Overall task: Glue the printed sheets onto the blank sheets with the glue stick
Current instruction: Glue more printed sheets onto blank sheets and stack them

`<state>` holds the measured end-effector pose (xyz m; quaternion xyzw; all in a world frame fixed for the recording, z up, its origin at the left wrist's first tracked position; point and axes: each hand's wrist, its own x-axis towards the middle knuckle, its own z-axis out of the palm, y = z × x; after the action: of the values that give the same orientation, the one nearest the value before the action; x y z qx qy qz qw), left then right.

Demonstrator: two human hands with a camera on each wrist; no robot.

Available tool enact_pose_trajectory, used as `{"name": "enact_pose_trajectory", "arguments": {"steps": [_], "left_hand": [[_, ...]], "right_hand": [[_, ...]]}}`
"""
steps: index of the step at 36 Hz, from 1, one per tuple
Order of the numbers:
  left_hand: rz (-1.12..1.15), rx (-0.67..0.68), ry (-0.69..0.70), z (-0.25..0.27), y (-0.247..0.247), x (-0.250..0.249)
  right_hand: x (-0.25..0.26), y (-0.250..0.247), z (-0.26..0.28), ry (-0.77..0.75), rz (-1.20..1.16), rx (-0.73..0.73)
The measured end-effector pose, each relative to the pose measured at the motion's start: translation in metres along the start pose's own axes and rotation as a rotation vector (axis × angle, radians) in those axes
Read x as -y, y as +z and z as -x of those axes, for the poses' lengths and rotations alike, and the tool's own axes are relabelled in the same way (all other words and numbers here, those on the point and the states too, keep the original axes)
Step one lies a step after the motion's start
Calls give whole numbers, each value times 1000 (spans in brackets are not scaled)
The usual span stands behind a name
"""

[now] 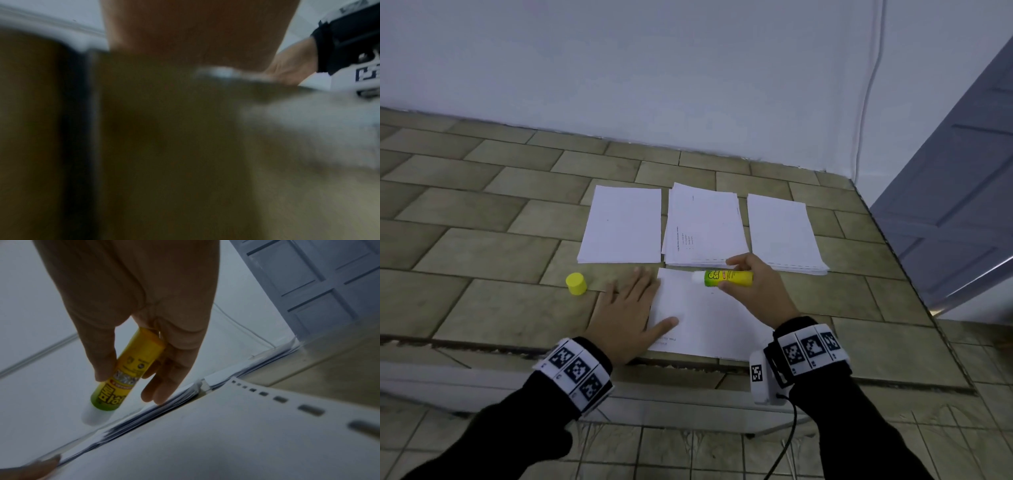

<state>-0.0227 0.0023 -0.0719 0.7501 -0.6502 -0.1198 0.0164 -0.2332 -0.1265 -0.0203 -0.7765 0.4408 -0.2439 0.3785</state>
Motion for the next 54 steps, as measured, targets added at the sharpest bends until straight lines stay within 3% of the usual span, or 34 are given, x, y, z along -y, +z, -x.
{"name": "enact_pose_trajectory", "arguments": {"steps": [9,32,40,54], "left_hand": [[-1,-113,47,-2,13,4],[36,-118,20,-4,13,5],[62,-151,17,-4,13,4],[63,-157,16,-4,17,4]], "right_hand": [[14,19,-9,-28,-150,-55],[59,70,-46,-91,203,109],[42,39,-37,-40,264,51],[-25,-46,-2,111,272,-173]]}}
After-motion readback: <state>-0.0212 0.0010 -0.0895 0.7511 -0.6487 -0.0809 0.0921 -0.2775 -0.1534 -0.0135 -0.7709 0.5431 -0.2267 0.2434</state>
